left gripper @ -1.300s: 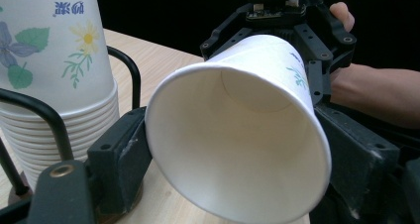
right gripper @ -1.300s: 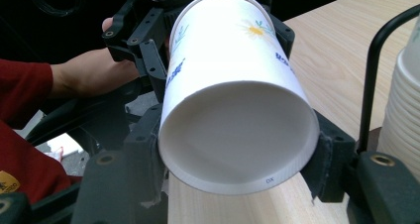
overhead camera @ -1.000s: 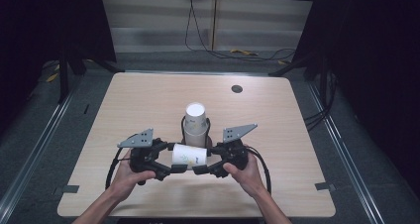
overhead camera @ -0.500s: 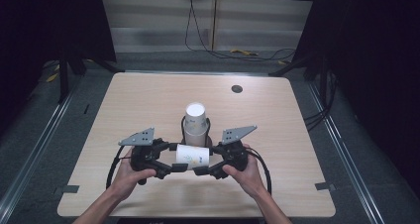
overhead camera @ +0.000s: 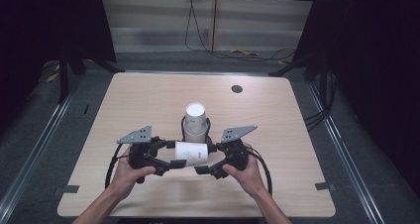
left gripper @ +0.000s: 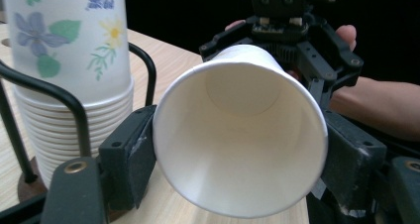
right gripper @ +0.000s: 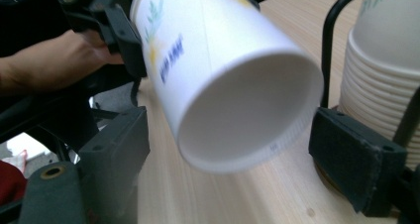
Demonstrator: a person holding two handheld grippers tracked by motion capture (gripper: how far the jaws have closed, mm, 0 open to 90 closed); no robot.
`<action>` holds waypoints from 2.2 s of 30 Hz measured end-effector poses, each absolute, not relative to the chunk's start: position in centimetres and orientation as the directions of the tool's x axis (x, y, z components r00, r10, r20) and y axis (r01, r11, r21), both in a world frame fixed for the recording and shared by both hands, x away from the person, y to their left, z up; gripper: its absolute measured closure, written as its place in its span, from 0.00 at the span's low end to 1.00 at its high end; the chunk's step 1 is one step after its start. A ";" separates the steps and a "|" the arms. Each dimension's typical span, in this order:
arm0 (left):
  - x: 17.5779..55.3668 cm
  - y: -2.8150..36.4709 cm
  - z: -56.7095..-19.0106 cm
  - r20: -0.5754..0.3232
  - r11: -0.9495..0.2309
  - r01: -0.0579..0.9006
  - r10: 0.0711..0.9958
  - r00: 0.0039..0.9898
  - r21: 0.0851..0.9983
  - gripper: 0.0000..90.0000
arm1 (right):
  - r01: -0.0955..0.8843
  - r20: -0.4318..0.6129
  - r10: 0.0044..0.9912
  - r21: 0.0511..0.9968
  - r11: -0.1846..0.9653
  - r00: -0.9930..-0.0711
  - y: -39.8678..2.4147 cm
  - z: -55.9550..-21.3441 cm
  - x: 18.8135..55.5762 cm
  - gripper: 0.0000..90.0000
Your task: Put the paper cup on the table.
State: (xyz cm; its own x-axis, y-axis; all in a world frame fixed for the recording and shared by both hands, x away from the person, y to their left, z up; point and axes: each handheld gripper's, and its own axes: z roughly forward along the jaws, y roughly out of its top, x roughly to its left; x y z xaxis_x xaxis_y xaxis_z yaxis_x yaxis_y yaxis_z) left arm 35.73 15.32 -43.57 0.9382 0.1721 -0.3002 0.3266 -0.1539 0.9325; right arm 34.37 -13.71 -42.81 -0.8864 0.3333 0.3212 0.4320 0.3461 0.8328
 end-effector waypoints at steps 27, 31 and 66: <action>37.1 18.3 -42.8 -0.263 -0.255 0.355 0.333 0.906 0.899 0.28 | 0.469 0.312 0.484 0.847 0.248 -0.818 -17.3 -43.3 34.9 0.16; 37.4 19.1 -42.8 -0.255 -0.265 0.364 0.370 0.893 0.893 0.27 | 0.478 0.315 0.495 0.843 0.246 -0.810 -17.3 -43.3 34.8 0.18; 40.4 22.4 -43.0 -0.155 -0.445 0.438 0.541 0.826 0.781 0.28 | 0.500 0.268 0.614 0.831 0.242 -0.742 -18.8 -43.5 32.7 0.16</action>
State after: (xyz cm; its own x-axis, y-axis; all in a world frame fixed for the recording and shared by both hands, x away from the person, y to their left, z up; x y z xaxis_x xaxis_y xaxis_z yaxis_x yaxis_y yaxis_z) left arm 40.43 22.45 -42.99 0.8263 0.5414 -0.1550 0.4382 -0.4453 0.7808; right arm 32.65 -18.75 -43.50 -0.7423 0.6144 0.2675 0.5002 0.2424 0.8313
